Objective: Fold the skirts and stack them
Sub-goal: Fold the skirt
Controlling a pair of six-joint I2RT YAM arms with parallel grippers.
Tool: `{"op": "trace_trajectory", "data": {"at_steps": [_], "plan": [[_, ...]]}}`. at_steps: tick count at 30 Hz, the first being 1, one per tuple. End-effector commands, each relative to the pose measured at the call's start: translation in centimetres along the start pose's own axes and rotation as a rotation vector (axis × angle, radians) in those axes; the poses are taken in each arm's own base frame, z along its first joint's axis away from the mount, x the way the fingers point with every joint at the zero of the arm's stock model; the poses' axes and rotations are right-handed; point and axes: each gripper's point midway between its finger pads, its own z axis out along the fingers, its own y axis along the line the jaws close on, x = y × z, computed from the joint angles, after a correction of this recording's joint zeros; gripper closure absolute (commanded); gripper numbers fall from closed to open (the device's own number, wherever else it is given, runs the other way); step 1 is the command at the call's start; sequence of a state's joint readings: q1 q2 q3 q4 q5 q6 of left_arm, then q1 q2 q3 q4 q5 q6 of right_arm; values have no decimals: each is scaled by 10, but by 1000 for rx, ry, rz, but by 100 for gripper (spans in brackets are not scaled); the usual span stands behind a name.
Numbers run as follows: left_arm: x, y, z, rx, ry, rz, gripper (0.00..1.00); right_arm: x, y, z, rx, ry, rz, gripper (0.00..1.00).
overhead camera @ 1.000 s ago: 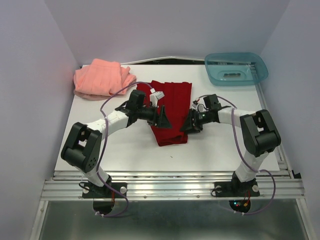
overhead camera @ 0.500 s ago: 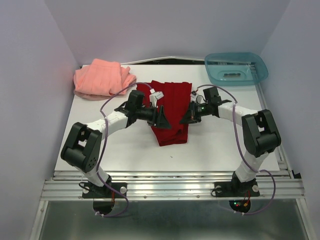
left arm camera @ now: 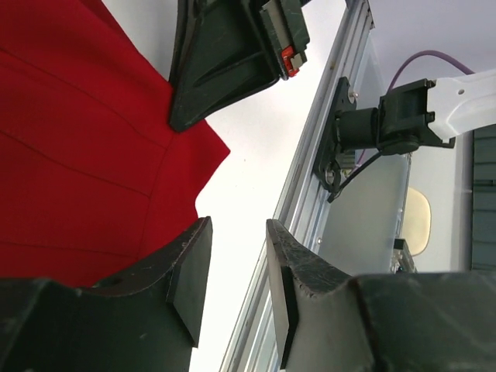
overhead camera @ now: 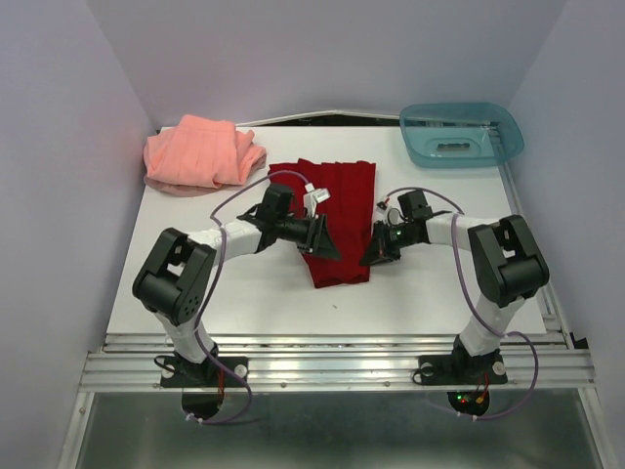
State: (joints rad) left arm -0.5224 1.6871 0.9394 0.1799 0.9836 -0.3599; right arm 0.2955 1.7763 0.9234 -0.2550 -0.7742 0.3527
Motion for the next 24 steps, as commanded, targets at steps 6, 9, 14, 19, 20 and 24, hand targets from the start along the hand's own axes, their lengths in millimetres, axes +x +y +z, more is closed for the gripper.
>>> {"op": "trace_trajectory", "data": {"at_steps": [6, 9, 14, 19, 20, 24], "plan": [[23, 24, 23, 12, 39, -67, 57, -10, -29, 15, 96, -21, 31, 99], [40, 43, 28, -22, 71, -113, 60, -12, -32, 19, 98, -28, 45, 99], [55, 115, 21, -286, 103, -185, 76, -6, -25, 15, 67, -22, 50, 99], [64, 133, 8, -362, 162, -155, 79, -34, 0, -14, 83, -159, -9, 50], [70, 133, 9, -373, 180, -139, 79, -46, -3, -23, 114, -211, -13, 44], [82, 130, 0, -409, 222, -99, 81, -87, 5, -49, 168, -346, -77, 39]]}}
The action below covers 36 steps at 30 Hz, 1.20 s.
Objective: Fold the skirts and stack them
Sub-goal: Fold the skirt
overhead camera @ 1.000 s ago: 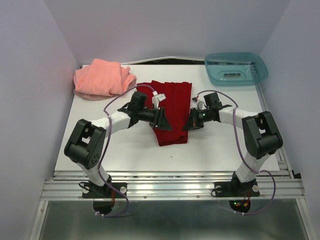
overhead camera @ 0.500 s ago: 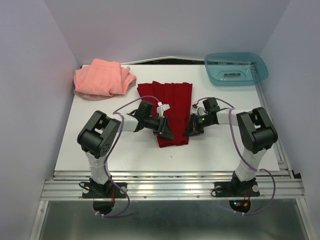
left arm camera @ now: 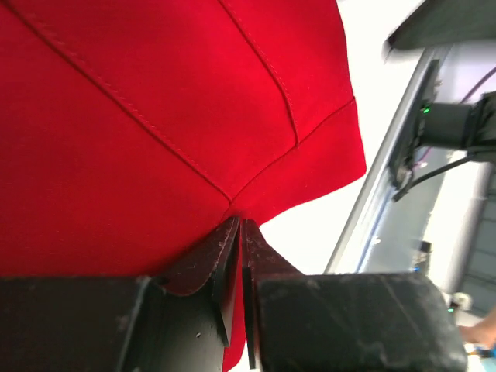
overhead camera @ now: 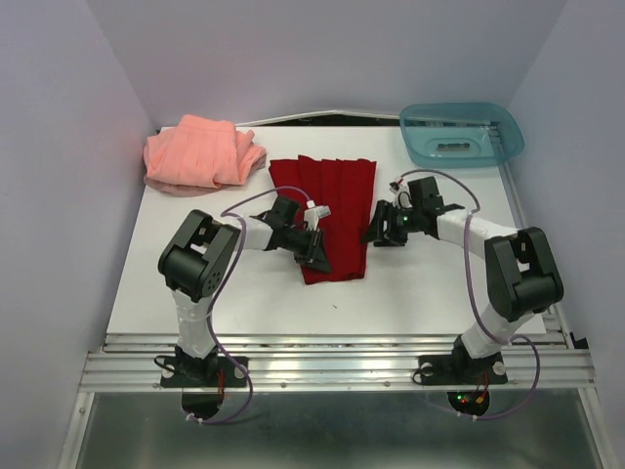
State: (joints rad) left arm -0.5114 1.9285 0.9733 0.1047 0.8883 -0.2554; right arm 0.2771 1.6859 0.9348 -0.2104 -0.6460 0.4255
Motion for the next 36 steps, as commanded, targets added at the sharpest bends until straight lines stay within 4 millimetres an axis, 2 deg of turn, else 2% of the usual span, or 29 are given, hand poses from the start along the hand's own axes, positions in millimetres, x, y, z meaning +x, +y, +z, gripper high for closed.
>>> {"op": "trace_trajectory", "data": {"at_steps": [1, 3, 4, 5, 6, 15, 19, 20, 25, 36], "plan": [[35, 54, -13, -268, 89, 22, 81, -70, -4, -20, 118, -216, -78, 39], [41, 59, -16, -291, 118, 38, 82, -84, -7, -20, 132, -238, -86, 39], [42, 60, -17, -295, 128, 43, 82, -88, -14, -13, 153, -234, -78, 39], [43, 61, -18, -299, 138, 51, 82, -103, -13, -13, 168, -261, -90, 39], [42, 61, -17, -298, 138, 60, 82, -110, -15, -10, 176, -267, -82, 40], [50, 55, -15, -271, 171, 57, 84, -188, -38, 24, 234, -375, -63, 31], [51, 49, -13, -261, 174, 74, 85, -200, -49, 38, 250, -384, -46, 34], [51, 48, -12, -257, 177, 76, 85, -209, -46, 37, 247, -407, -58, 35], [52, 47, -11, -255, 178, 81, 85, -225, -44, 45, 226, -441, -74, 42], [56, 47, -8, -242, 189, 75, 85, -262, -36, 43, 221, -533, -97, 46]]}}
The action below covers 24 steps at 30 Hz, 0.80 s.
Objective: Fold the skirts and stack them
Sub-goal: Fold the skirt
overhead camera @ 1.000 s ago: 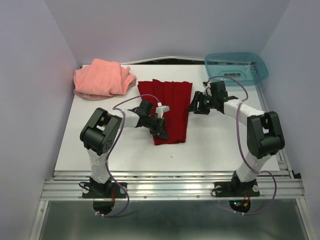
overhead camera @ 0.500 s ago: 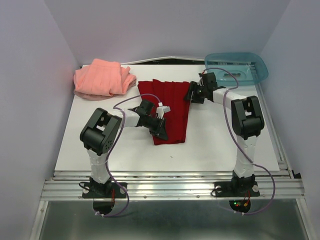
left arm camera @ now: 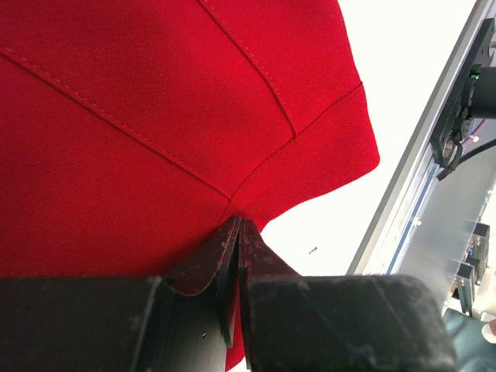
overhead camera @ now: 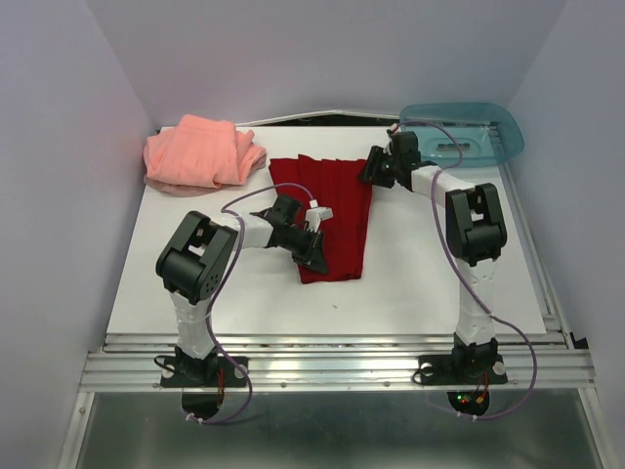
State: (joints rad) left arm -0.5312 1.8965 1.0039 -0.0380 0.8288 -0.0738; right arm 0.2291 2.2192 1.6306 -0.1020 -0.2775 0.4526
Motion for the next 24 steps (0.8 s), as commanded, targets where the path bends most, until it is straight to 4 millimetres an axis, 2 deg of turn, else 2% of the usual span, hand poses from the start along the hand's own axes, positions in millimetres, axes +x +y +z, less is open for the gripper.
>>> {"op": "trace_trajectory", "data": {"at_steps": [1, 8, 13, 18, 24], "plan": [[53, 37, 3, -168, 150, -59, 85, -47, 13, -1, -18, -138, -19, 47], [55, 38, 5, -164, 159, -67, 85, -61, 11, -3, 13, -183, -42, 51], [57, 39, 6, -160, 165, -72, 85, -62, 10, 1, 10, -182, -59, 70], [57, 39, 7, -160, 165, -72, 85, -65, 0, 10, 52, -191, -74, 97], [62, 42, 7, -171, 175, -82, 88, -90, -2, 7, 101, -263, -105, 99]]}}
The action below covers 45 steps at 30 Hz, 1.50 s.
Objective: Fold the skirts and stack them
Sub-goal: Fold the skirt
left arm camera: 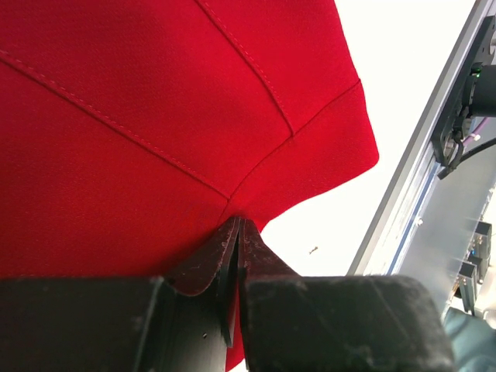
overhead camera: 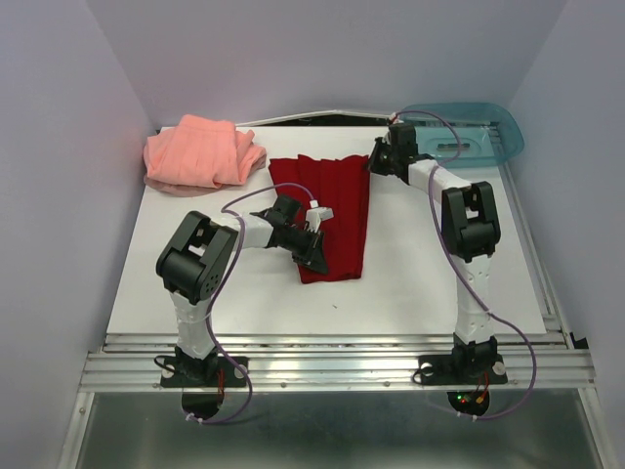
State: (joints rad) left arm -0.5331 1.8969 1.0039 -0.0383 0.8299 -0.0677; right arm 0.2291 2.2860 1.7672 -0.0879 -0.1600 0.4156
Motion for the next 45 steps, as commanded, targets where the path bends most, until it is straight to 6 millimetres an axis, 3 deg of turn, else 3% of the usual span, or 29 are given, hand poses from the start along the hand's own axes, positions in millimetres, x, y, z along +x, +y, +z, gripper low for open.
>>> {"op": "trace_trajectory", "data": {"at_steps": [1, 2, 5, 6, 9, 11, 12, 13, 15, 18, 19, 20, 22, 23, 24, 25, 26, 27, 29, 30, 32, 33, 35, 38, 40, 42, 43, 45], "plan": [[63, 42, 7, -172, 177, -90, 89, -50, -1, -2, 48, -148, -53, 99], [65, 44, 7, -177, 180, -93, 89, -56, -11, -4, 85, -167, -52, 99], [65, 45, 7, -180, 182, -94, 90, -55, -17, -4, 110, -171, -66, 99], [65, 45, 8, -177, 182, -95, 90, -57, -29, -4, 150, -179, -66, 99], [61, 44, 8, -176, 179, -92, 90, -43, -34, 1, 152, -138, -79, 99], [57, 42, 8, -167, 173, -88, 90, -30, -29, 7, 109, -78, -79, 92], [53, 40, 7, -164, 165, -81, 90, -33, -25, 7, 93, -75, -76, 84], [50, 38, 7, -161, 158, -75, 89, -29, -20, 6, 67, -51, -75, 62], [44, 36, 4, -161, 143, -62, 89, -32, -14, 2, 52, -43, -74, 40], [31, 32, 1, -158, 121, -14, 89, -56, 8, -25, 6, -70, -93, 21], [29, 30, 0, -155, 120, -9, 89, -75, 26, -47, -34, -106, -95, 16], [25, 29, 0, -149, 113, 5, 89, -70, 43, -60, -118, -74, -96, 9], [20, 25, -2, -140, 100, 24, 89, -68, 72, -87, -233, -35, -39, 4], [17, 23, -2, -130, 93, 35, 89, -52, 94, -112, -358, 38, -18, 3], [16, 23, -2, -128, 90, 38, 89, -44, 93, -117, -353, 56, 14, 4], [12, 20, -3, -122, 75, 51, 89, -38, 117, -143, -473, 104, 85, 6], [9, 20, -3, -119, 63, 58, 89, -24, 121, -150, -516, 150, 136, 9], [5, 16, -4, -102, 39, 75, 89, 23, 114, -155, -554, 280, 221, 14], [1, 11, -5, -76, 15, 87, 89, 46, 118, -168, -619, 333, 340, 28], [-3, 4, -6, -41, -11, 94, 89, 83, 107, -177, -613, 409, 395, 33], [-7, 4, -7, -36, -30, 91, 89, 110, 105, -186, -623, 450, 424, 45], [-10, 4, -8, -26, -37, 96, 89, 134, 99, -192, -603, 498, 446, 49], [-11, 6, -8, -22, -40, 90, 90, 161, 89, -200, -576, 561, 500, 57], [-10, 12, -5, -36, -38, 54, 92, 185, 108, -213, -676, 612, 449, 59], [-9, 15, -4, -41, -37, 30, 92, 205, 104, -211, -628, 666, 423, 59], [-6, 19, -5, -42, -34, 4, 93, 227, 84, -205, -526, 698, 402, 61], [-6, 21, -5, -44, -35, -2, 93, 237, 74, -202, -475, 712, 388, 70], [-6, 24, -6, -57, -35, -13, 93, 251, 52, -199, -372, 753, 372, 74]]}}
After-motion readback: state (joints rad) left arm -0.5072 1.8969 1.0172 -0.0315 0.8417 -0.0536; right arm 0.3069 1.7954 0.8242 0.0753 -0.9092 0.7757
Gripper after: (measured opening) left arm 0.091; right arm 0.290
